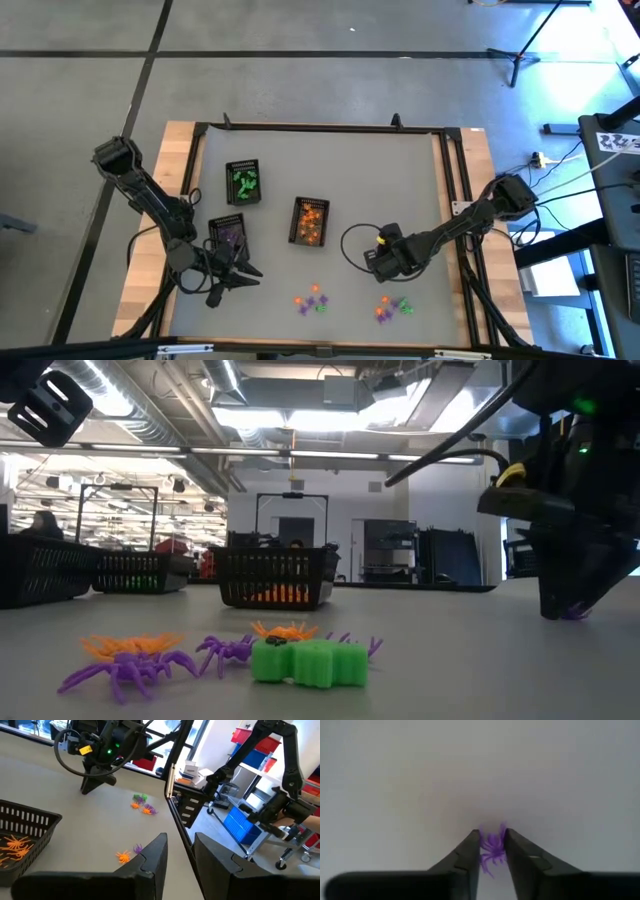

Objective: Sort Halloween decoration
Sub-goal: Put the purple spider toy into the bottom left black basket

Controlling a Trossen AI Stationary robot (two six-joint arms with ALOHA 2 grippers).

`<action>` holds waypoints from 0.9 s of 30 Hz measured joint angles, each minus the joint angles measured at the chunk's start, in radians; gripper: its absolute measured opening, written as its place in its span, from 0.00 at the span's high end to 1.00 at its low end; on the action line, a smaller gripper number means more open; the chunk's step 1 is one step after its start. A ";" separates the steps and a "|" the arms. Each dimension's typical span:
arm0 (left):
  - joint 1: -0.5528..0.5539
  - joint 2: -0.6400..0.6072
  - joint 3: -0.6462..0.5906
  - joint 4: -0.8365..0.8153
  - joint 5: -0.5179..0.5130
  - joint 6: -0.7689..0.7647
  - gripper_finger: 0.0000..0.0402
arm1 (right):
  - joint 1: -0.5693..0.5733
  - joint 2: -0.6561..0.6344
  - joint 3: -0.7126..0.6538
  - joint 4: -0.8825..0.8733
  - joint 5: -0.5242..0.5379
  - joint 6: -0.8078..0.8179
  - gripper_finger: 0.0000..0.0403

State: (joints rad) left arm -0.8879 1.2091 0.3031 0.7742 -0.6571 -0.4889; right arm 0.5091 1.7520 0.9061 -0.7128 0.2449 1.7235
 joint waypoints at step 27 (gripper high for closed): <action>-0.069 -0.134 -0.001 -0.003 0.035 0.051 0.78 | -0.001 -0.092 -0.005 0.861 0.338 -0.429 0.96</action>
State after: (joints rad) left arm -0.9568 1.0755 0.3023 0.7717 -0.6218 -0.4382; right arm 0.5081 1.6604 0.9012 0.1482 0.5829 1.2947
